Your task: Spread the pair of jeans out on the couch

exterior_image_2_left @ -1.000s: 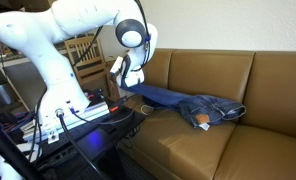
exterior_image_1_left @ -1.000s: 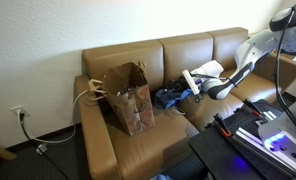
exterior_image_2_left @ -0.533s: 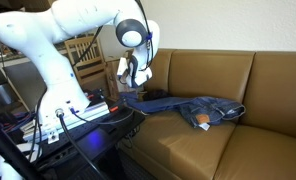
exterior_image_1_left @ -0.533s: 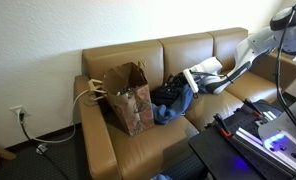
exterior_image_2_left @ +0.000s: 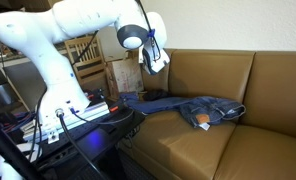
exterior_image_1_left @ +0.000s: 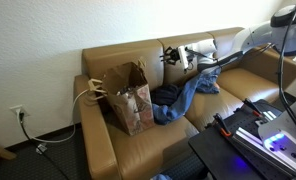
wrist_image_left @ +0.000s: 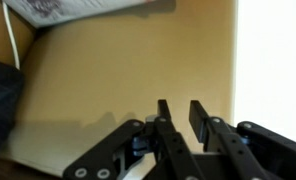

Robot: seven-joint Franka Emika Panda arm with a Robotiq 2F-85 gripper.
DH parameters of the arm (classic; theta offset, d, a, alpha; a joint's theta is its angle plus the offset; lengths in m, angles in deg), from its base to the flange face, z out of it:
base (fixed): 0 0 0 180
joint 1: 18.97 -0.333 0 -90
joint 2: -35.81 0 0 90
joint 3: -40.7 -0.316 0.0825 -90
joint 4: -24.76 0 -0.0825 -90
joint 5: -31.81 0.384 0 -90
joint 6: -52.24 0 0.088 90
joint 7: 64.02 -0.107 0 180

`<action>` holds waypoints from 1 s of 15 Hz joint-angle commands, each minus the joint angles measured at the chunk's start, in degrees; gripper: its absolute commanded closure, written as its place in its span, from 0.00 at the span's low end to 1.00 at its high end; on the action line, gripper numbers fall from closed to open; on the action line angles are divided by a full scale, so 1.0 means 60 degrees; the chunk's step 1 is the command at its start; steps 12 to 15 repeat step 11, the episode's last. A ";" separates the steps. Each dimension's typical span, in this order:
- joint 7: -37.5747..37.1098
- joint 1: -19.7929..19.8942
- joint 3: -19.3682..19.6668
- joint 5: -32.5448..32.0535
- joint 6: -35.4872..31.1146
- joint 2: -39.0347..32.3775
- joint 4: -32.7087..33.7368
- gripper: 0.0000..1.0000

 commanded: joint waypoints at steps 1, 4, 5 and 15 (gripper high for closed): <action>0.0171 -0.0053 -0.0137 0.0578 0.0107 -0.0787 0.2139 0.39; 0.0756 -0.0304 0.0318 0.2875 -0.0027 -0.0275 0.3319 0.19; 0.0598 -0.0046 0.0219 0.2225 -0.0018 -0.0267 0.2486 0.37; 0.0658 -0.0180 0.0219 0.2669 -0.0018 -0.0266 0.3187 0.19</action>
